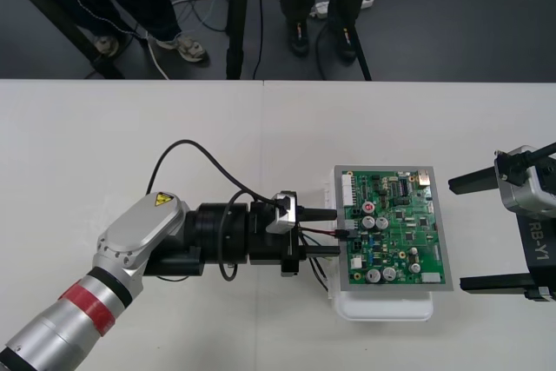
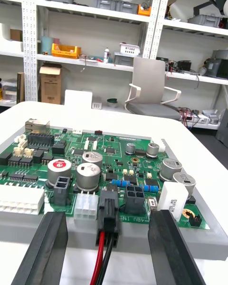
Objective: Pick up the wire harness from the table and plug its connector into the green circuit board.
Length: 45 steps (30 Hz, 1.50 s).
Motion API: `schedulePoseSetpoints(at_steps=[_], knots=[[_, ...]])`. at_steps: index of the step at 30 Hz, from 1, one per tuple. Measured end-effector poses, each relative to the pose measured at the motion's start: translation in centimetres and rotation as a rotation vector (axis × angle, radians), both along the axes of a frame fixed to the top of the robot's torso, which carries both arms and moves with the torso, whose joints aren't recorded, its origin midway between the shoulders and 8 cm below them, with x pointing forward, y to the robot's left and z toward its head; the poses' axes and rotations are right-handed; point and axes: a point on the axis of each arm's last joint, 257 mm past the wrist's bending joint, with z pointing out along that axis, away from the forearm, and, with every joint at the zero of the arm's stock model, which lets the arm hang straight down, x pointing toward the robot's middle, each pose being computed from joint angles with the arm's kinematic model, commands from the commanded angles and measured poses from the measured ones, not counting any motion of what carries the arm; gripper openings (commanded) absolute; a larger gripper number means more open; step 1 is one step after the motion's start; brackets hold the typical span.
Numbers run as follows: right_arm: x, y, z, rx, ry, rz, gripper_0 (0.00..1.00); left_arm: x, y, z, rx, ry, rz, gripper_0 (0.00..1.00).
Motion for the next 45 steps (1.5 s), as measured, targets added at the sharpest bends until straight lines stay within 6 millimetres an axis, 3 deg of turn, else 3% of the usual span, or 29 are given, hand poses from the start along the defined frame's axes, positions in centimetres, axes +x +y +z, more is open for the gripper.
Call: schedulePoseSetpoints(at_steps=[8,26,35,45], knots=[[0.1,-0.1,0.0,-0.001,-0.001,-0.003,1.0,1.0,2.4,0.3,-0.004,0.02,0.03,0.5],[0.7,-0.5,0.0,0.029,0.034,-0.023,1.0,2.9,12.7,1.0,0.159,-0.075,0.069,0.5],[0.3,-0.4,0.5,0.073,0.045,0.031,1.0,1.0,15.5,4.6,0.234,-0.152,0.006,0.5],[0.1,2.3,3.6,0.27,-0.019,0.086,1.0,-1.1,16.5,10.6,0.238,0.055,-0.013,0.5]])
